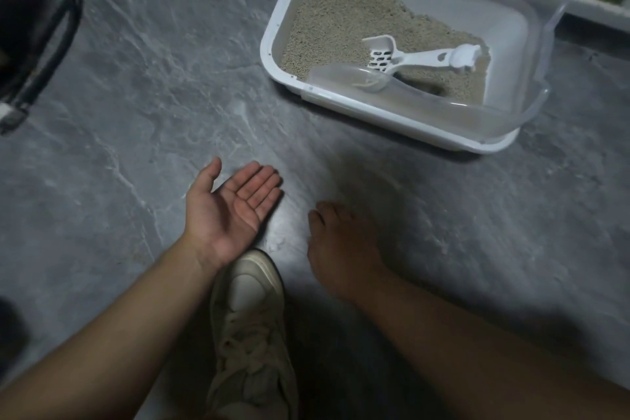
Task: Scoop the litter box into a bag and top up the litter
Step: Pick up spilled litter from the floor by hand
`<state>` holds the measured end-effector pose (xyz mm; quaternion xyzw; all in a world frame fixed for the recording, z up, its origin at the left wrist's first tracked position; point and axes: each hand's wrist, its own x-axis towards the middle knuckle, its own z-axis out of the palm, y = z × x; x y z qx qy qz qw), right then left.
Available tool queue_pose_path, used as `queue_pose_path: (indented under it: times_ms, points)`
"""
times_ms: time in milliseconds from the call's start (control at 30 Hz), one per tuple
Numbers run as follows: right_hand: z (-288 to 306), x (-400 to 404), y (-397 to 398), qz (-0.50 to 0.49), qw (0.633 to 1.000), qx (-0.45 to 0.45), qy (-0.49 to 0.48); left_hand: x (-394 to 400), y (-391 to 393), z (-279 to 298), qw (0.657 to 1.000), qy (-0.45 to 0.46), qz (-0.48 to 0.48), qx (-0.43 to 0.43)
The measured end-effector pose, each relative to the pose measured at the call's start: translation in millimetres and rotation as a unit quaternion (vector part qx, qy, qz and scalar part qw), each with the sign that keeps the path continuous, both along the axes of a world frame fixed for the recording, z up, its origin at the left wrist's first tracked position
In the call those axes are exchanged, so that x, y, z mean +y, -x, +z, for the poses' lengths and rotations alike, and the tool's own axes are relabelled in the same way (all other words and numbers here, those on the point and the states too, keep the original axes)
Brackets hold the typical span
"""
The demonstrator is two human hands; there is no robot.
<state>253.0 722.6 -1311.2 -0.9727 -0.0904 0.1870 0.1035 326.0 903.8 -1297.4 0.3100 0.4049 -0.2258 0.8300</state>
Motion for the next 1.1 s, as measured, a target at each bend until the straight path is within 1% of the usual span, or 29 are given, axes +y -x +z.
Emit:
queue_pose_path:
  times_ms: [67,167,300,467,600,700,800,933,1000,1100]
  points:
    - [-4.1,0.4,-7.5,-0.003,0.999,-0.039,-0.002,0.8,1.7,-2.8,1.0,-0.004,-0.007,0.002]
    - [-10.1,4.1,-27.9,0.001,0.998,-0.065,-0.016,0.7,2.4,-6.0,1.0,-0.007,-0.014,0.005]
    - [-15.9,10.3,-48.6,-0.008,0.997,-0.076,-0.03,-1.2,4.1,-7.5,1.0,-0.011,-0.022,0.007]
    - [-12.2,-0.1,-34.5,-0.055,0.993,-0.093,-0.044,-0.9,5.0,-10.1,0.999,-0.02,-0.031,0.011]
    - [-15.8,-12.4,-22.9,-0.081,0.994,-0.074,-0.028,-1.4,5.6,-12.2,0.999,-0.027,-0.034,0.018]
    - [-19.8,-12.6,-32.7,-0.068,0.995,-0.068,-0.035,-1.3,6.7,-13.4,0.998,-0.033,-0.038,0.024]
    - [-12.3,-9.0,-49.3,-0.055,0.995,-0.059,-0.062,-1.7,6.6,-13.0,0.998,-0.037,-0.046,0.025]
    - [3.5,-24.9,-47.6,-0.084,0.994,-0.045,-0.049,-2.5,5.6,-11.3,0.998,-0.032,-0.043,0.024]
    - [5.8,-38.0,-30.1,-0.06,0.998,-0.021,-0.028,-4.8,4.9,-9.3,0.998,-0.027,-0.043,0.022]
    - [4.3,-45.8,-2.5,-0.028,0.998,0.046,-0.02,-9.9,3.8,-7.3,0.998,-0.023,-0.048,0.021]
